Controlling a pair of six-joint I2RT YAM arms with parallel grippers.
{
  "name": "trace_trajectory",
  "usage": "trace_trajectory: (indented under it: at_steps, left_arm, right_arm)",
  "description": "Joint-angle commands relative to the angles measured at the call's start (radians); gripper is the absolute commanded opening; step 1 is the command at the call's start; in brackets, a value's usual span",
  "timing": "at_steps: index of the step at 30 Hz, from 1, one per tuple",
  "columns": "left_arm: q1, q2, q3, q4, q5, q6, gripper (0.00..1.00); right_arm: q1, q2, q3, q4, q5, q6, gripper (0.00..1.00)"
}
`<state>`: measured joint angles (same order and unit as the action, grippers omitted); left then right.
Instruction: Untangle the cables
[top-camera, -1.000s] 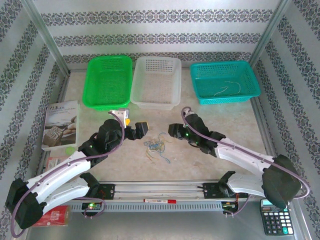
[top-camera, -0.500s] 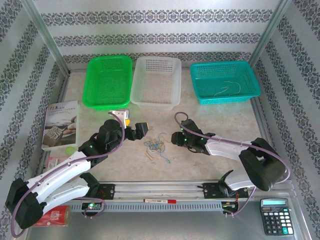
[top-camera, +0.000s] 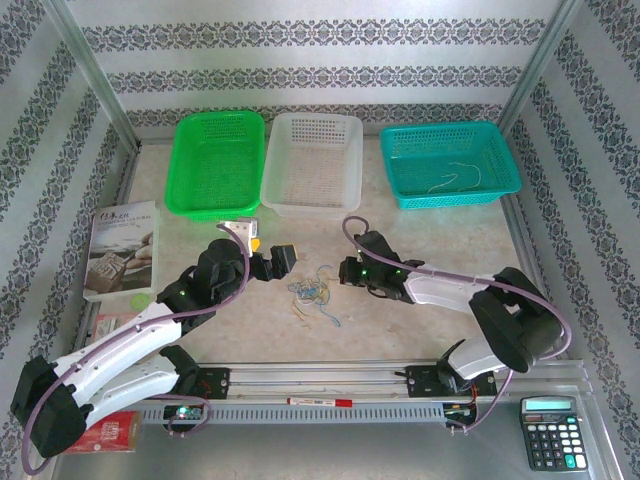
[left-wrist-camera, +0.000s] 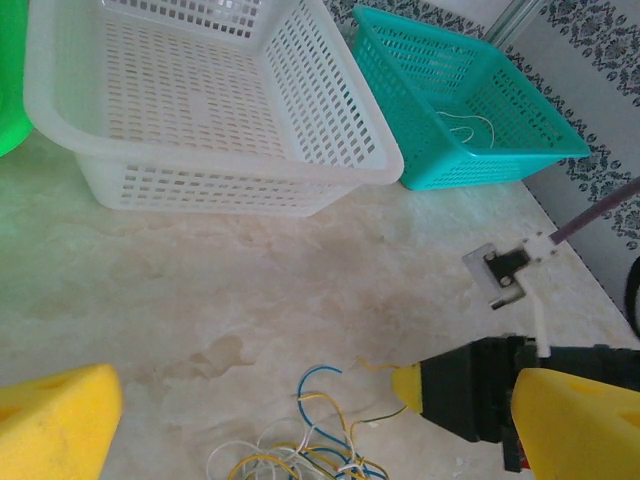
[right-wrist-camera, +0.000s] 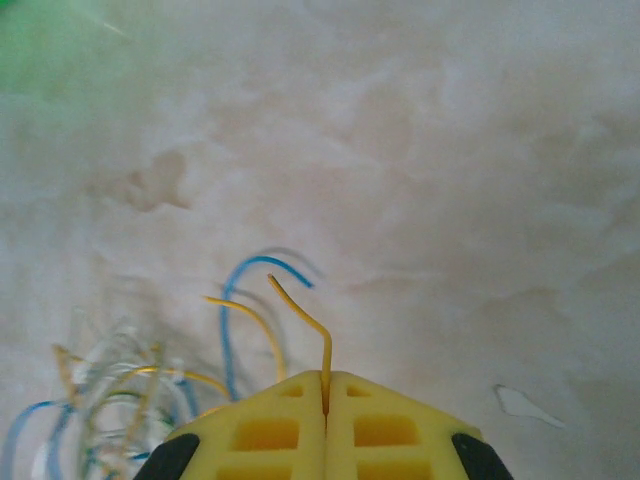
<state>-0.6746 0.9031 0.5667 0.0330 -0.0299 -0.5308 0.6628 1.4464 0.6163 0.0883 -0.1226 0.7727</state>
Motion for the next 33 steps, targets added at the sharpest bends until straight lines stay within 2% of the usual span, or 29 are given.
trace_trajectory:
  at_steps: [1, 8, 19, 27, 33]
  left_arm:
    - [-0.013, 0.005, -0.004, -0.004, 0.011, 0.028, 1.00]
    - [-0.013, 0.053, 0.009, 0.015, 0.066, 0.084, 1.00]
    - [-0.013, 0.112, 0.036, 0.062, 0.111, 0.094, 1.00]
    - [-0.013, 0.058, -0.002, 0.068, 0.072, 0.063, 1.00]
    - [-0.013, -0.005, -0.037, 0.049, 0.018, 0.038, 1.00]
  right_arm:
    - [-0.004, -0.121, 0.072, -0.028, -0.022, -0.059, 0.00]
    - [0.025, -0.279, 0.221, -0.143, -0.009, -0.125, 0.00]
    - [0.039, -0.308, 0.353, -0.174, -0.007, -0.144, 0.00]
    - [-0.025, -0.233, 0.476, -0.197, 0.067, -0.206, 0.00]
    - [-0.129, -0.061, 0.614, -0.181, 0.116, -0.243, 0.00]
